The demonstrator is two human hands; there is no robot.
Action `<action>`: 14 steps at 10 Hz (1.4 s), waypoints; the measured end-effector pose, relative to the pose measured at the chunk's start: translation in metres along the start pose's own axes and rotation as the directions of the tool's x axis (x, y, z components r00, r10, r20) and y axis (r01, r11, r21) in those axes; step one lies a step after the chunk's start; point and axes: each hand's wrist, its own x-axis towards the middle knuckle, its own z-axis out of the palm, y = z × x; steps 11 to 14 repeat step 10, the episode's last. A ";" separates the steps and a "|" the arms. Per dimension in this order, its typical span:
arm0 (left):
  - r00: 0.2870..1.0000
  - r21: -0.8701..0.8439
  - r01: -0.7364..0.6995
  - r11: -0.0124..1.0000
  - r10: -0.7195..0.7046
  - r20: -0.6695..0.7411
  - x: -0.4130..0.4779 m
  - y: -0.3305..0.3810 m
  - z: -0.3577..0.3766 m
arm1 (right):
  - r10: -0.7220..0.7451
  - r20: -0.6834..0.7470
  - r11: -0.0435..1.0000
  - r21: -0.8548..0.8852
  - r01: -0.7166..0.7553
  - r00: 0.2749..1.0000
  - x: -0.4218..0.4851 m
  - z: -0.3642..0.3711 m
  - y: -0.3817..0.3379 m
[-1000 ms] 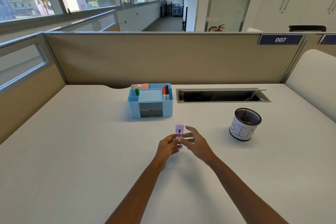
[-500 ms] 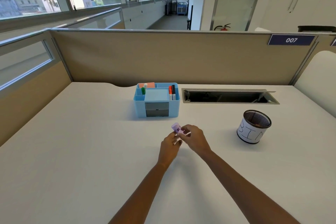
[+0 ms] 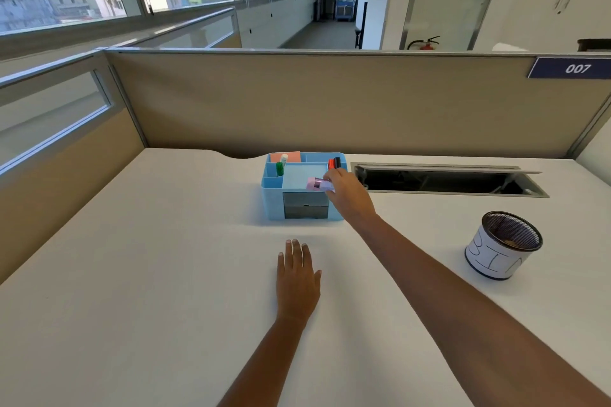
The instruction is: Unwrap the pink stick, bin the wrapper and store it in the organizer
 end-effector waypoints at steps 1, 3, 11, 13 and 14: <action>1.000 0.029 -0.009 1.000 0.008 0.010 0.003 -0.005 -0.007 | -0.002 -0.002 1.000 -0.022 0.002 1.000 0.016 0.006 -0.002; 0.999 -0.096 0.018 0.995 -0.015 0.032 0.008 -0.014 0.005 | 0.036 0.043 0.999 -0.029 -0.035 0.998 0.035 0.023 -0.007; 0.998 -0.212 0.018 0.977 -0.004 0.066 0.012 -0.017 0.021 | 0.074 -0.013 0.993 0.090 -0.073 0.997 0.011 0.031 0.019; 0.998 -0.212 0.018 0.977 -0.004 0.066 0.012 -0.017 0.021 | 0.074 -0.013 0.993 0.090 -0.073 0.997 0.011 0.031 0.019; 0.998 -0.212 0.018 0.977 -0.004 0.066 0.012 -0.017 0.021 | 0.074 -0.013 0.993 0.090 -0.073 0.997 0.011 0.031 0.019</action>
